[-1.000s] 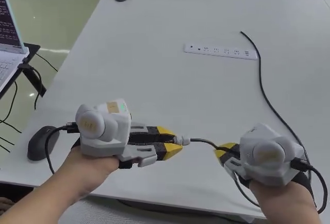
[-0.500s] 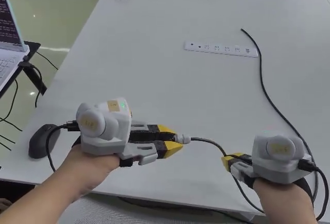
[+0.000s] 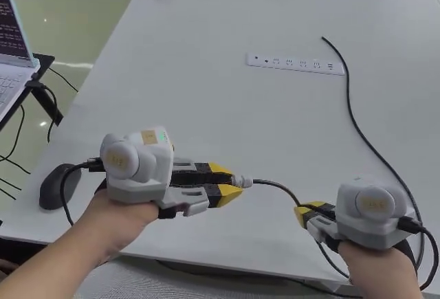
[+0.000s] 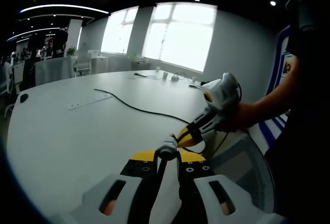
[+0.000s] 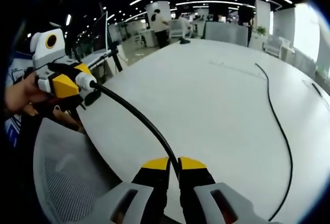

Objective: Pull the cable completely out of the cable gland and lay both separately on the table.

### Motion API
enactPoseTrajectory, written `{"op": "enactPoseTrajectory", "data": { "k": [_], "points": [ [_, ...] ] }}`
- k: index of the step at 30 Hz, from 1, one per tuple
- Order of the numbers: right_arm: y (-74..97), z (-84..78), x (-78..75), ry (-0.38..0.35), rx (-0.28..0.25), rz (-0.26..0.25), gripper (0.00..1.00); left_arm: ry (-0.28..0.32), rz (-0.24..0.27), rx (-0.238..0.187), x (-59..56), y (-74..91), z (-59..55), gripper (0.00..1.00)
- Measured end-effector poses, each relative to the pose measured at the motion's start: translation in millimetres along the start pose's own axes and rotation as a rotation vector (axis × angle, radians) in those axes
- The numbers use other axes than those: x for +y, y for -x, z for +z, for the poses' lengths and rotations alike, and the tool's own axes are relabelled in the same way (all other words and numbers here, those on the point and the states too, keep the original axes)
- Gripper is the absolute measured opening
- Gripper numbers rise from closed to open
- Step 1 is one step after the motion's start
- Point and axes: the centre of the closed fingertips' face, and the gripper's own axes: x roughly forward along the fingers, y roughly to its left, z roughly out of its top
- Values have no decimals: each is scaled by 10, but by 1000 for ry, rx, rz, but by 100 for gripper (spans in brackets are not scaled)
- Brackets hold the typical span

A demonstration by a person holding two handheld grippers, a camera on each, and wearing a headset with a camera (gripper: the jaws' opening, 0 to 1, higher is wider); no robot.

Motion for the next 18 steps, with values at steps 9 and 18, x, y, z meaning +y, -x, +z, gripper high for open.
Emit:
{"op": "enactPoseTrajectory", "data": {
  "k": [9,18],
  "points": [
    [164,146,171,118,-33,46,10,3,15,0,40,22,11,15],
    [279,740,494,441,-128,84,25,-2,12,7,53,17,31,15]
  ]
}}
